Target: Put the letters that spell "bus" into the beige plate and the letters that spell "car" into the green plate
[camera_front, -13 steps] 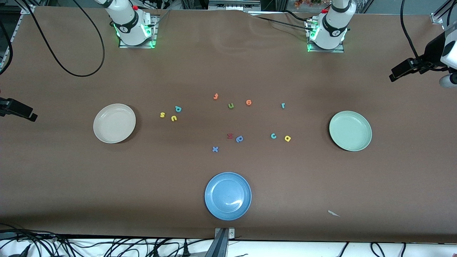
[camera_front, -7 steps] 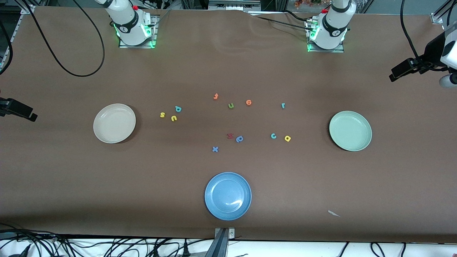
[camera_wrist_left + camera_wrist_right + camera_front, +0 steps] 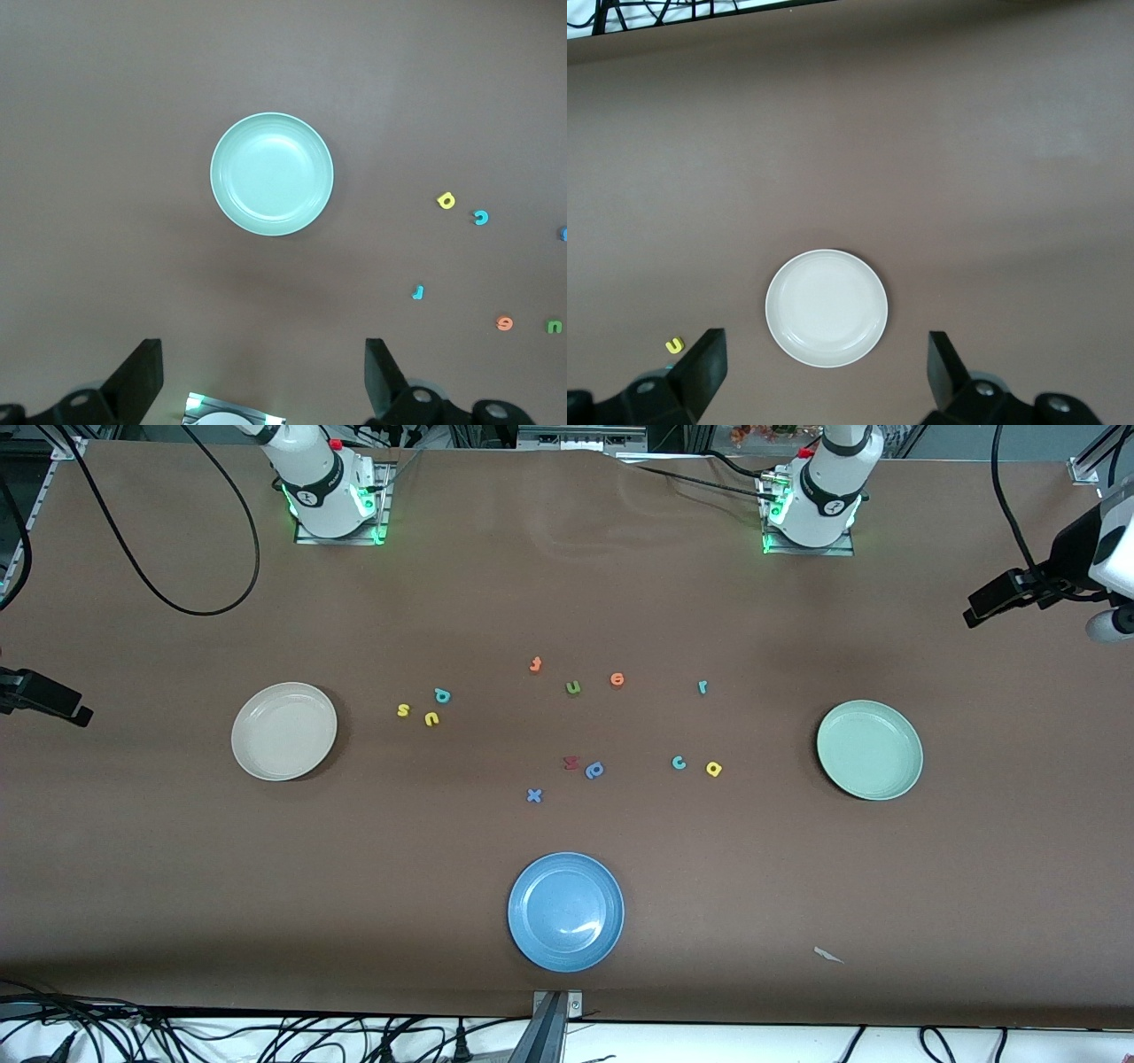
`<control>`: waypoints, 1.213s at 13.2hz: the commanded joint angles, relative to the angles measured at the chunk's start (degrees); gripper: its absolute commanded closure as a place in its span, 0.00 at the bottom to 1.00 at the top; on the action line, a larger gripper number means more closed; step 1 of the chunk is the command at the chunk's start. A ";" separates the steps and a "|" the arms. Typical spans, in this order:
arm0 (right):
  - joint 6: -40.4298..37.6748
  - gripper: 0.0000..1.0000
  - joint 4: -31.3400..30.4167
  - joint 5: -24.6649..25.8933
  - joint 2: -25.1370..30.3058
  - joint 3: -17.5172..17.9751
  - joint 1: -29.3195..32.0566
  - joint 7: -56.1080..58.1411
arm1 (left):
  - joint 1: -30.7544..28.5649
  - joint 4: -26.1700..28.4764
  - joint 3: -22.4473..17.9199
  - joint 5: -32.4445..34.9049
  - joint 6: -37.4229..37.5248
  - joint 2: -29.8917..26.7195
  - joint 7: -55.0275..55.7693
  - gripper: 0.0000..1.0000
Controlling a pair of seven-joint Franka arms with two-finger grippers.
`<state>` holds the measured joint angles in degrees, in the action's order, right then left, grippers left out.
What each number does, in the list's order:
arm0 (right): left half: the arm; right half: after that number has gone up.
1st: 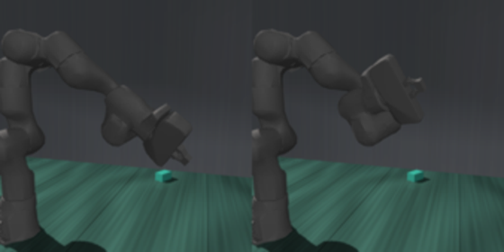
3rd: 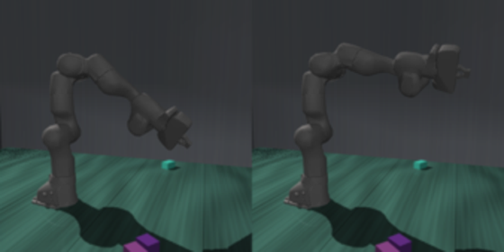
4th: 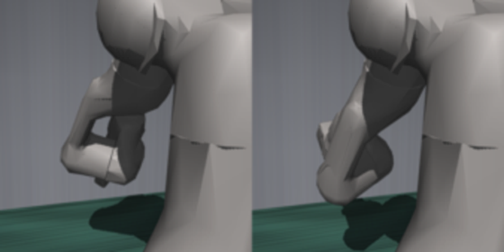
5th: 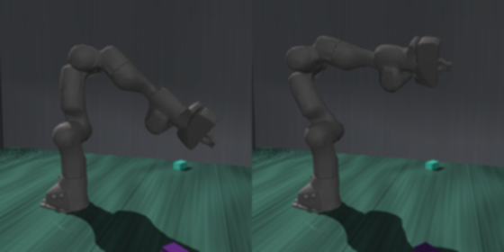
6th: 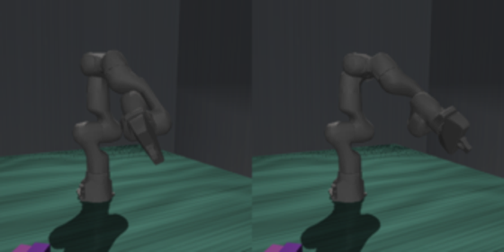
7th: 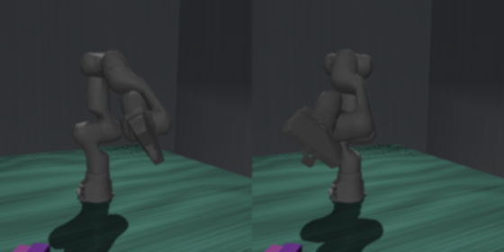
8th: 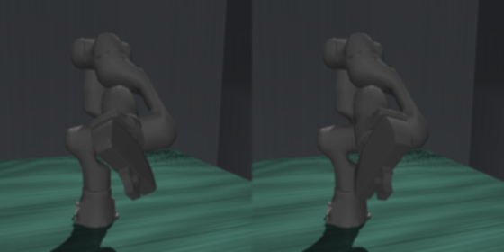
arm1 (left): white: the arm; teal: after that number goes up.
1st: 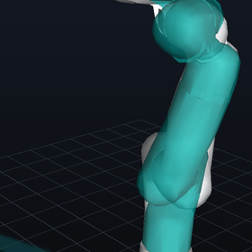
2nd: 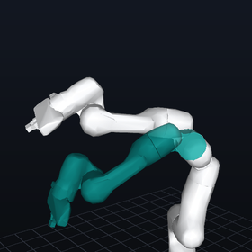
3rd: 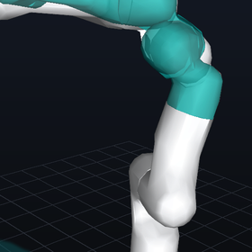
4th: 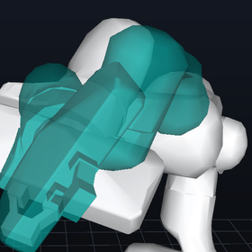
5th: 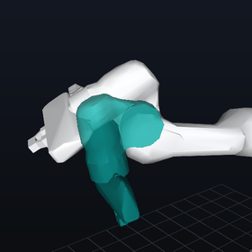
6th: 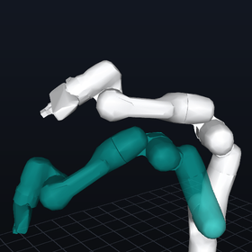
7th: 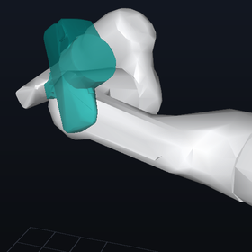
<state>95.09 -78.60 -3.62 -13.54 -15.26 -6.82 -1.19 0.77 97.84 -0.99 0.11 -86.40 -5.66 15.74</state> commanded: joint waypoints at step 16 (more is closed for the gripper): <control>-7.72 0.00 0.11 -1.03 4.22 -1.01 -0.47 -0.04 | 0.02 -2.13 0.64 -0.98 1.67 0.83 2.10 0.00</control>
<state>88.29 -78.59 -3.67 -10.22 -17.11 -7.01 -1.12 0.77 97.64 -0.24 0.11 -86.27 -5.61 17.41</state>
